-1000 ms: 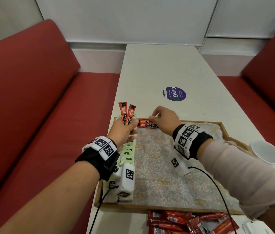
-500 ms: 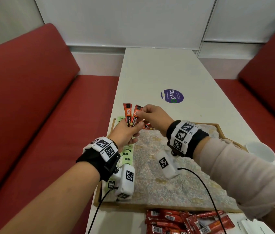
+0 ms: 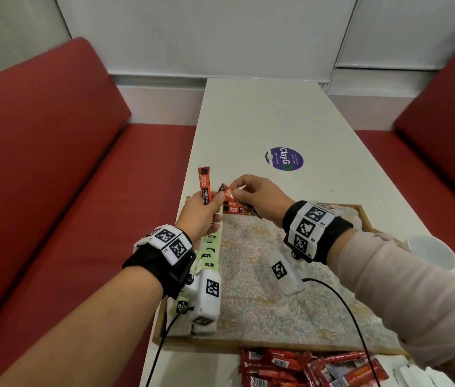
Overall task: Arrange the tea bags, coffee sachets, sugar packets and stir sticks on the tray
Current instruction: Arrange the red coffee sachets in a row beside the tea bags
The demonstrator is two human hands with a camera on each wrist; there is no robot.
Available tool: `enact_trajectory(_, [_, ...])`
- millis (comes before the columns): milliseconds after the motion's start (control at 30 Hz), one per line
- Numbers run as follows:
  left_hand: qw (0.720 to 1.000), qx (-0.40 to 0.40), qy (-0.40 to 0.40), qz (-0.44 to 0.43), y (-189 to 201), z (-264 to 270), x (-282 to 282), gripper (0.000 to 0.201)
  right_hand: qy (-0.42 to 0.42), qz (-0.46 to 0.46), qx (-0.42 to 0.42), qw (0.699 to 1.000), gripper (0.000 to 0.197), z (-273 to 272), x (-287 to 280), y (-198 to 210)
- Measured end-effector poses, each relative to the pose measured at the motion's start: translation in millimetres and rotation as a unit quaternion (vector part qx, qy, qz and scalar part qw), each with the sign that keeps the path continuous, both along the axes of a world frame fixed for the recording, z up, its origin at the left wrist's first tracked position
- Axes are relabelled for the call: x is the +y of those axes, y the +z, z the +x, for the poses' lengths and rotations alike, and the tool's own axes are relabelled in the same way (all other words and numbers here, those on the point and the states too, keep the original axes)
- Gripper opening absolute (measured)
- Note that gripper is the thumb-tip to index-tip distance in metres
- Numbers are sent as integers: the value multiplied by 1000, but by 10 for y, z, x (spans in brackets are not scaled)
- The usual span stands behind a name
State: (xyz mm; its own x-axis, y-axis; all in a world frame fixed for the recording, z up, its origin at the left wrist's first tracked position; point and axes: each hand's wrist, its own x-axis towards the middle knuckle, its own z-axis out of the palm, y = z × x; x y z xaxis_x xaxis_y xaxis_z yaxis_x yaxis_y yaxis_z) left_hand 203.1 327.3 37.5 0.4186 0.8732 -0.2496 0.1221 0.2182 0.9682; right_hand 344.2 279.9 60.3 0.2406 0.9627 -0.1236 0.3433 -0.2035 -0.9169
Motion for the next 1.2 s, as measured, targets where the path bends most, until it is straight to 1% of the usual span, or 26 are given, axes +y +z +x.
enact_trajectory(67, [1000, 12, -4, 12, -9, 13, 2, 17, 22, -4, -23, 999, 8, 1, -15, -12])
enact_trajectory(133, [1000, 19, -5, 21, -17, 15, 4, 14, 30, -16, -32, 999, 9, 20, -20, -24])
enact_trajectory(200, [999, 21, -1, 27, -28, 11, 10, 8, 33, -30, -28, 999, 10, 54, -23, -46])
enact_trajectory(300, [999, 19, 15, 31, -46, -2, 25, 7, 31, -52, -16, 998, 3, 116, -18, -110])
enact_trajectory(367, [999, 13, 26, 27, -57, -15, 37, 6, 19, -64, -31, 997, 9, 169, -7, -157])
enact_trajectory(433, [999, 3, 38, 15, -58, -32, 49, 4, -4, -76, -77, 994, 5, 224, 0, -185])
enact_trajectory(500, [999, -8, 45, 1, -58, -48, 59, 6, -25, -87, -142, 986, 3, 286, 23, -225])
enact_trajectory(600, [999, -16, 44, -8, -51, -58, 61, 7, -32, -122, -229, 965, 7, 336, 49, -292])
enact_trajectory(667, [999, -16, 43, -8, -49, -58, 55, 8, -29, -139, -262, 955, 11, 334, 67, -333])
enact_trajectory(800, [999, -16, 38, -5, -47, -48, 43, 7, -32, -148, -286, 946, 11, 281, 94, -395])
enact_trajectory(933, [999, -9, 34, -2, -54, -42, 43, 8, -48, -139, -295, 944, 10, 240, 130, -429])
enact_trajectory(1067, [1000, 2, 29, -1, -66, -48, 48, 10, -41, -143, -307, 940, 13, 238, 180, -455])
enact_trajectory(1200, [1000, 5, 24, -1, -62, -45, 43, 10, -40, -140, -325, 935, 12, 235, 202, -477])
